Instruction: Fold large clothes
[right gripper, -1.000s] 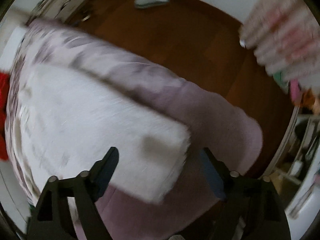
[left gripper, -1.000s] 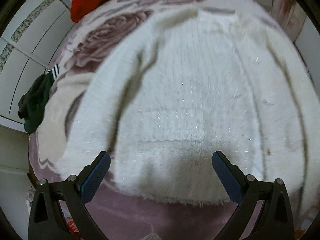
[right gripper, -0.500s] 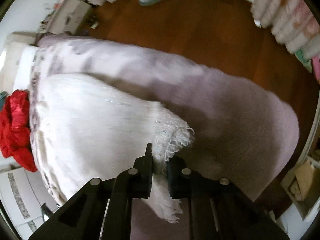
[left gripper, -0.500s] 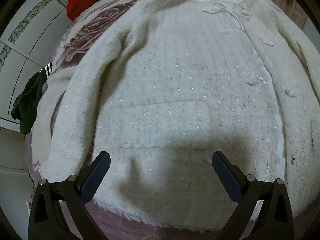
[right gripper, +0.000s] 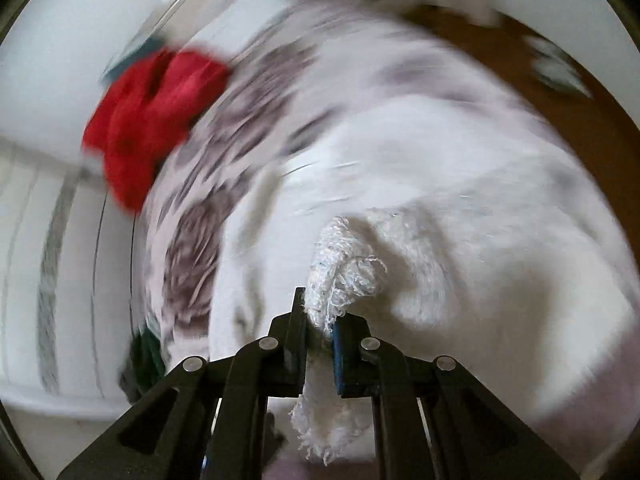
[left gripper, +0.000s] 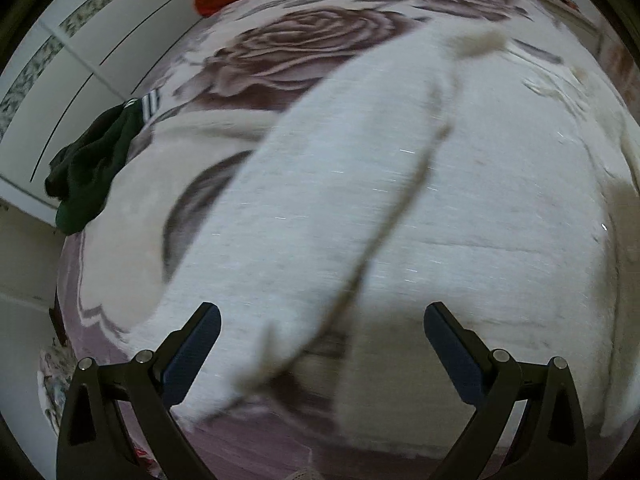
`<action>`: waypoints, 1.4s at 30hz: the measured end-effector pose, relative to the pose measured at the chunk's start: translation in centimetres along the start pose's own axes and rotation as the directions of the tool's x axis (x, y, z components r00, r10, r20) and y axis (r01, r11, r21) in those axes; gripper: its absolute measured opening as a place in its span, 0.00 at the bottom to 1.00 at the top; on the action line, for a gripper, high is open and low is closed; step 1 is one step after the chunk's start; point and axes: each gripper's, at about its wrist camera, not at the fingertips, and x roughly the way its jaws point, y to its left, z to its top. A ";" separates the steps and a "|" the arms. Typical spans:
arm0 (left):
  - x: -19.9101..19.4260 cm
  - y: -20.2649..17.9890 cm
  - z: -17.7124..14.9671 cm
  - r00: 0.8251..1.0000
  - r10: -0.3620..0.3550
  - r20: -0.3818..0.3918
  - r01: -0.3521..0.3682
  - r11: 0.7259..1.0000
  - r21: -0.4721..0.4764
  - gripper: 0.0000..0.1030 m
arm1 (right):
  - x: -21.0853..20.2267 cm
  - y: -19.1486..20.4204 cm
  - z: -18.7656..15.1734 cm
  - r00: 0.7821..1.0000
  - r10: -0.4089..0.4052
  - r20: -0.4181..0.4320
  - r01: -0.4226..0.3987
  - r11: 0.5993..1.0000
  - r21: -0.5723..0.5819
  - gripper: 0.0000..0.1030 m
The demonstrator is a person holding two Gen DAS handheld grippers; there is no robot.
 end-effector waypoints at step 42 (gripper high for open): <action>-1.7 -3.3 4.8 0.990 0.096 -0.101 -0.104 0.991 -0.084 1.00 | -0.2 -31.8 3.8 0.910 -0.344 -0.230 0.380 0.915 0.135 0.19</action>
